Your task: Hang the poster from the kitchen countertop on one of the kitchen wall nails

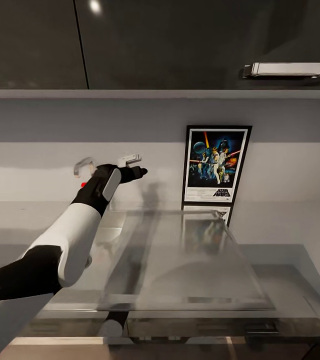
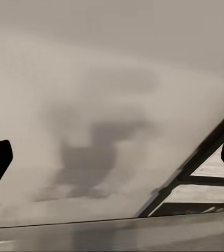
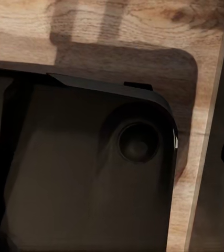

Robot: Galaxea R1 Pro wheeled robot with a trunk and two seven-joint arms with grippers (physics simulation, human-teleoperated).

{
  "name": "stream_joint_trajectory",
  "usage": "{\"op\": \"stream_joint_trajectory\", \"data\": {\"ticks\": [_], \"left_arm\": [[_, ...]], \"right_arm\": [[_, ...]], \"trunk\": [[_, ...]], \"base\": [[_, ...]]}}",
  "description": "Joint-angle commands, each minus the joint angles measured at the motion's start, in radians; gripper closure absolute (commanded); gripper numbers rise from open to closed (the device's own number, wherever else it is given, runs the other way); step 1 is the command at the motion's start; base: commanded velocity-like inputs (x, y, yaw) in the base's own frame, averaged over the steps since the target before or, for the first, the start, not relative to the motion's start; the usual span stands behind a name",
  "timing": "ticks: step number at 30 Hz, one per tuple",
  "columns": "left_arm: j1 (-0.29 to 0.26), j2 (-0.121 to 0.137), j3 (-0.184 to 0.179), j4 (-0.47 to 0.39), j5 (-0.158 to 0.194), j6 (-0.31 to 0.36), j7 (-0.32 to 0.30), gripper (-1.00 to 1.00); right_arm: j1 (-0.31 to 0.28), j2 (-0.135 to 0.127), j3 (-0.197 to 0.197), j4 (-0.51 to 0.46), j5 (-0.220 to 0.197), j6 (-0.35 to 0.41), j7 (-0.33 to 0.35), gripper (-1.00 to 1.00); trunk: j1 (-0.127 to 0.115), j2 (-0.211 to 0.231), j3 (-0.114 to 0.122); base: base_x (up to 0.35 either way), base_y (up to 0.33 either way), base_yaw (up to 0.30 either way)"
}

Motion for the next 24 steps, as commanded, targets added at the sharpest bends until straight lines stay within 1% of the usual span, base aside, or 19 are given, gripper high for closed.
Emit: {"op": "stream_joint_trajectory", "data": {"ticks": [1,2,4,6,12,14,19,24], "left_arm": [[-0.006,-0.001,0.004,0.009,0.02,0.002,0.003,-1.0],[-0.015,-0.001,0.004,0.023,0.037,-0.004,0.003,-1.0],[-0.035,-0.001,0.004,0.036,0.052,-0.008,0.003,-1.0],[-0.051,-0.001,0.004,0.044,0.058,-0.01,0.003,-1.0],[-0.094,-0.001,0.005,0.074,0.067,-0.014,0.003,-1.0],[-0.1,-0.001,0.005,0.077,0.068,-0.017,0.003,-1.0],[-0.108,-0.001,0.007,0.083,0.07,-0.054,0.003,-1.0],[-0.11,-0.001,0.008,0.084,0.071,-0.065,0.003,-1.0]], "right_arm": [[0.0,0.0,0.0,-0.001,0.009,-0.002,-0.005,-1.0],[0.0,0.0,0.0,-0.001,0.009,-0.003,-0.005,-1.0],[0.0,0.0,0.0,-0.002,0.009,-0.003,-0.004,-1.0],[0.0,0.0,0.0,-0.002,0.009,-0.003,-0.004,-1.0],[0.0,0.0,0.0,-0.002,0.009,-0.004,-0.004,-1.0],[0.0,0.0,0.0,-0.002,0.009,-0.004,-0.004,-1.0],[0.0,0.0,0.0,-0.002,0.009,-0.004,-0.004,-1.0],[0.0,0.0,0.0,-0.002,0.009,-0.004,-0.004,-1.0]], "trunk": [[0.0,-0.001,-0.002],[0.0,-0.001,-0.004],[0.0,-0.001,-0.007],[0.0,-0.001,-0.01],[0.0,-0.001,-0.02],[0.0,-0.001,-0.023],[0.0,-0.001,-0.031],[0.0,-0.001,-0.039]], "base": [[0.0,0.0,0.0],[0.0,0.0,0.0],[0.0,0.0,0.0],[0.0,0.0,0.0],[0.0,0.0,0.0],[0.0,0.0,0.0],[0.0,0.0,0.0],[0.0,0.0,0.0]]}}
